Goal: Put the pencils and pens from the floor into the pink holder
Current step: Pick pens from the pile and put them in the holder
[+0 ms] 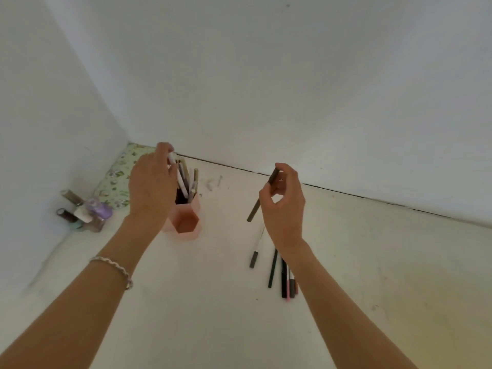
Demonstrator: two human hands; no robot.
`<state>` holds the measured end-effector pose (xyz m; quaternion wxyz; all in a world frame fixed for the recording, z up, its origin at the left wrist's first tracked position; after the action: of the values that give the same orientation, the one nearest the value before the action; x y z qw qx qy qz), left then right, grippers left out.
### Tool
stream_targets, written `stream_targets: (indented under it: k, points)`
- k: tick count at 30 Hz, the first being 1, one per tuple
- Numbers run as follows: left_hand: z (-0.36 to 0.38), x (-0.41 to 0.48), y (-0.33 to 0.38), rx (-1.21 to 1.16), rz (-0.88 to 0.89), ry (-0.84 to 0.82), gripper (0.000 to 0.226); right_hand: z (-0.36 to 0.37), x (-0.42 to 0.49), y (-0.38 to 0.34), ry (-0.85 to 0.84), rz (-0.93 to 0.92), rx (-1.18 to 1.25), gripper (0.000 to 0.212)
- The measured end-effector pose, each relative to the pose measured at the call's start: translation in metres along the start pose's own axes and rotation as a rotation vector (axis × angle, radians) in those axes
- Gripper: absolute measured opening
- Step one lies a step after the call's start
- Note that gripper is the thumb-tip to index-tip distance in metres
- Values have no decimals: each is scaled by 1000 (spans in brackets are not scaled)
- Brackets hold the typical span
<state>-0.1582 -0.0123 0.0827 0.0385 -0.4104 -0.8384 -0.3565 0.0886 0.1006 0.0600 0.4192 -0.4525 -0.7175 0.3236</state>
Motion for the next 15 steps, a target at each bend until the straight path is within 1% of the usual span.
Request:
stream_targets:
  k: [2, 3, 7, 9, 13, 15]
  points:
    - [6, 0, -6, 167, 41, -38, 24, 16, -3, -18, -13, -40, 31, 40]
    - [4, 1, -7, 181, 42, -33, 26, 21, -5, -27, -10, -59, 55, 39]
    - [-30, 9, -11, 71, 41, 139, 34, 49, -7, -64, 19, -146, 180, 38]
    - [-42, 13, -13, 5, 28, 159, 37, 69, -8, -78, -13, -186, 186, 38]
    - [-51, 12, -11, -141, 11, 138, 40, 116, -16, -80, -175, -291, -20, 34]
    - [-49, 10, -7, -173, 0, 127, 39, 130, -24, -74, -213, -380, -167, 28]
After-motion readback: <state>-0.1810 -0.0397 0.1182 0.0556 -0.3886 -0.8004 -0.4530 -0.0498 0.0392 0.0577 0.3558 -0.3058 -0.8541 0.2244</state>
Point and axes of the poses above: each hand's wrist, its own x-axis towards the middle knuckle, its own z-axis out of the palm, y = z × x, the point moved 9 cm from there along x, towards the middle knuckle, and after that the axes turned 11 degrees about -x, right-handed, at the moved point
